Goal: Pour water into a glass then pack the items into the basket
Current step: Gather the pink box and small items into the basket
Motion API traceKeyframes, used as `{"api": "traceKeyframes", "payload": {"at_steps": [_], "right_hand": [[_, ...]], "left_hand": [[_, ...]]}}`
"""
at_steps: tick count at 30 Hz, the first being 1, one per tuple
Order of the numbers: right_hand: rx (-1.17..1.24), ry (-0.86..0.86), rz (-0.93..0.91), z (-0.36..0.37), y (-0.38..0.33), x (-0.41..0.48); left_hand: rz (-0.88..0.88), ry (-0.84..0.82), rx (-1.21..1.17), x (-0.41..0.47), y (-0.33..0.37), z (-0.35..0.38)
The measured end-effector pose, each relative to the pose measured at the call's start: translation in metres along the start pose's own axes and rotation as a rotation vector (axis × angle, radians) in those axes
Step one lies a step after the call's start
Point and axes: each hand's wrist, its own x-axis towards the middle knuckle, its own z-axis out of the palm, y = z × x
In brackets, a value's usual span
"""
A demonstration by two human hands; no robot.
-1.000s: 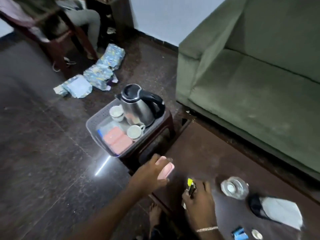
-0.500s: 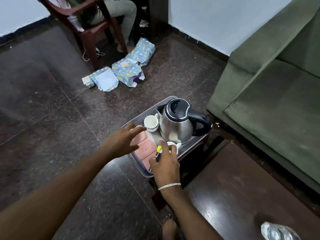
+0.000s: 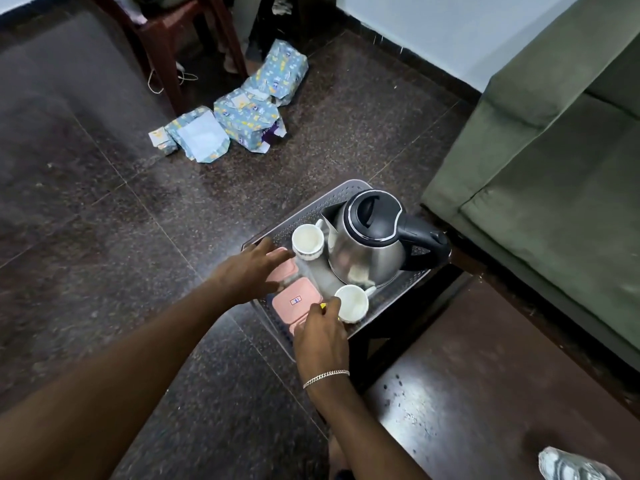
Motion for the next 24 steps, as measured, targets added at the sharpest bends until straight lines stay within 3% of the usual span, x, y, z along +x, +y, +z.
{"api": "traceKeyframes", "payload": {"at_steps": [12, 17, 24], "right_hand": [[0.047, 0.046, -0.032, 0.009, 0.007, -0.010], [0.106, 0.157, -0.113, -0.007, 0.017, -0.024], [0.207, 0.309, -0.176, -0.031, 0.082, -0.063]], "left_hand": [[-0.032, -0.047, 0.038, -0.001, 0.008, -0.007], [-0.014, 0.067, 0.098, -0.016, 0.019, -0.028], [0.262, 0.199, 0.033, -0.032, 0.082, -0.032]]}}
